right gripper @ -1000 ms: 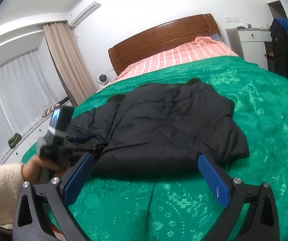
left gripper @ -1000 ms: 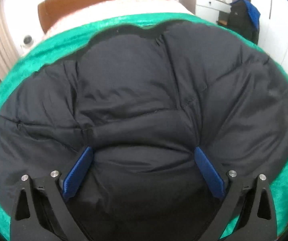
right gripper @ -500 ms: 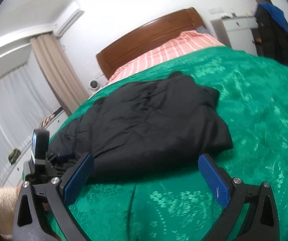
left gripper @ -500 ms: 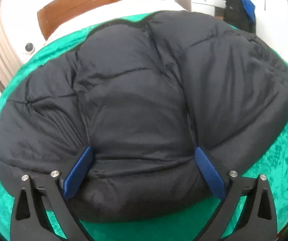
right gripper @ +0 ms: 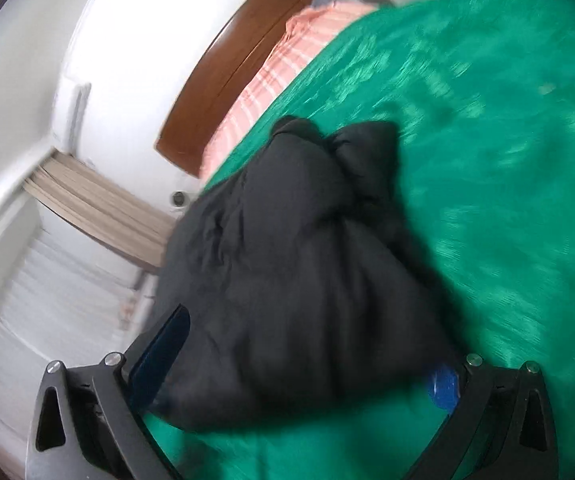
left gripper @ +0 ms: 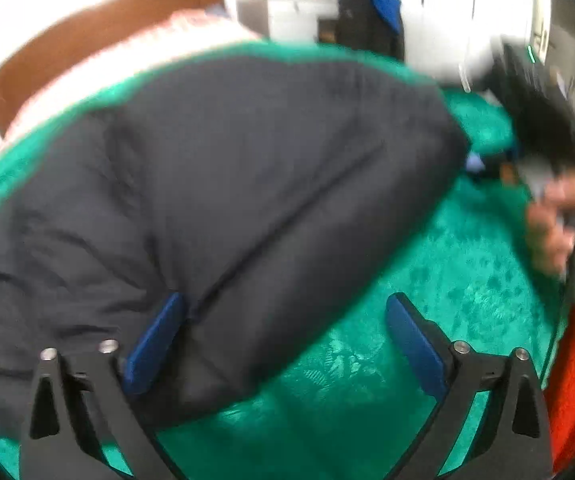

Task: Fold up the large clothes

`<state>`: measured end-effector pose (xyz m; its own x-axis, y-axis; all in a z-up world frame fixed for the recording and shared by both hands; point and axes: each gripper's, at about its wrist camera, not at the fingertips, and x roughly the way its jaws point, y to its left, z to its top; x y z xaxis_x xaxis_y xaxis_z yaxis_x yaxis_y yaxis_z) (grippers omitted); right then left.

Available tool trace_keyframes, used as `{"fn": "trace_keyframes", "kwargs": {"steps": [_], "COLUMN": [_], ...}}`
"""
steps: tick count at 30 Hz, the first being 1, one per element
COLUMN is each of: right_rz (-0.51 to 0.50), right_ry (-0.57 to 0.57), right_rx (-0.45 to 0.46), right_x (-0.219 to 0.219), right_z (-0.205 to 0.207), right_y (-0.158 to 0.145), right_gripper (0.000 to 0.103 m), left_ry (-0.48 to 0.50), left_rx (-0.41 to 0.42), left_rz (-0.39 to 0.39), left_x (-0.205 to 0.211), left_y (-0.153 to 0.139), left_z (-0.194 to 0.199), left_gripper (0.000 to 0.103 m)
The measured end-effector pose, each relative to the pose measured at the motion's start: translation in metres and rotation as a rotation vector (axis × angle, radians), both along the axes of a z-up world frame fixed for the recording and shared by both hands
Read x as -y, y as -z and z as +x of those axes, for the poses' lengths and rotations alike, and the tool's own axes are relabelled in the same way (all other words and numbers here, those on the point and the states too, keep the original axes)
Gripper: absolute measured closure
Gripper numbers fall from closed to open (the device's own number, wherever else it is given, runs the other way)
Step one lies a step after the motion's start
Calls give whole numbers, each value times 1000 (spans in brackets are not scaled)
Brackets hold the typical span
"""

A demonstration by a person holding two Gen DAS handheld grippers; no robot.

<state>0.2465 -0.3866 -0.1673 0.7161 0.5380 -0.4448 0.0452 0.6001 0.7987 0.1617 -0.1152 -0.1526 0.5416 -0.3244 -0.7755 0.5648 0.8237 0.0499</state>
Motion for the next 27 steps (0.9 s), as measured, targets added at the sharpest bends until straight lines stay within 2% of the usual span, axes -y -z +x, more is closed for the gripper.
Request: {"fn": "trace_keyframes", "kwargs": {"steps": [1,2,3,4,5,7,9,10,11,12,15,18,21,24,27], "right_rz": [35,27,12,-54,-174,-347,-458,-509,-585,-644,-810,-959,-1081,-1205,-1290], "right_ry": [-24,-19,-23,-21,-39,-82,-119,-138,-173,-208,-331,-490,-691,-885,-900], "right_rx": [-50,-83,-101,-83,-34,84,181,227,294,344,471,561,591,582,652], "right_x": [-1,-1,-3,-8,-22,-53,-85,-102,-130,-154,-232,-321,-405,-469,-489], "right_z": [14,20,26,27,26,21,18,16,14,13,12,12,7,2,-10], "right_y": [8,10,7,-7,-33,-82,-123,-141,-165,-180,-203,-200,-165,-108,-84], "right_gripper": [27,56,60,68,71,71,72,72,72,72,72,72,71,70,66], "left_ry": [-3,-7,-10,-10,-8,-29,-83,-116,-173,-216,-387,-539,-646,-701,-660], "left_rx": [7,6,-6,-25,-55,-119,-209,-222,-218,-204,-137,-59,-22,-21,-31], "left_rz": [13,10,-9,-34,-82,-172,-338,-391,-447,-472,-536,-548,-523,-533,-587], "left_x": [5,7,6,6,-1,-15,-50,-67,-97,-119,-202,-271,-314,-340,-351], "left_y": [3,3,1,-3,-9,-19,-36,-44,-57,-66,-95,-110,-116,-112,-121], "left_z": [3,5,7,9,12,16,19,18,17,15,4,-18,-20,-24,-11], "left_gripper": [1,1,1,1,1,2,4,4,4,4,3,3,3,3,3]}}
